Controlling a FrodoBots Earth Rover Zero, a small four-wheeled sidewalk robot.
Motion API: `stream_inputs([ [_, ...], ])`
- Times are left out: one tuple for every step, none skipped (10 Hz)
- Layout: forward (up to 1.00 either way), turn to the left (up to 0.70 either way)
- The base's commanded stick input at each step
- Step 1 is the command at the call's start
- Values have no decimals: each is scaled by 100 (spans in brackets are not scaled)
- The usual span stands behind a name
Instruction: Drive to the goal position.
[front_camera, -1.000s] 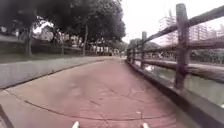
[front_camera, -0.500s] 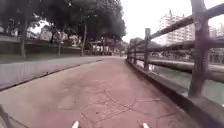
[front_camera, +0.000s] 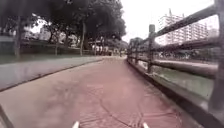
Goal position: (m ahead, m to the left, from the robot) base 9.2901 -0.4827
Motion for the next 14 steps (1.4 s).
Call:
stream_inputs([
  [70, 0],
  [70, 0],
  [70, 0],
  [70, 0],
  [70, 0],
  [70, 0],
  [70, 0],
  [70, 0],
  [70, 0],
  [70, 0],
  [70, 0],
  [70, 0],
  [70, 0],
  [70, 0],
])
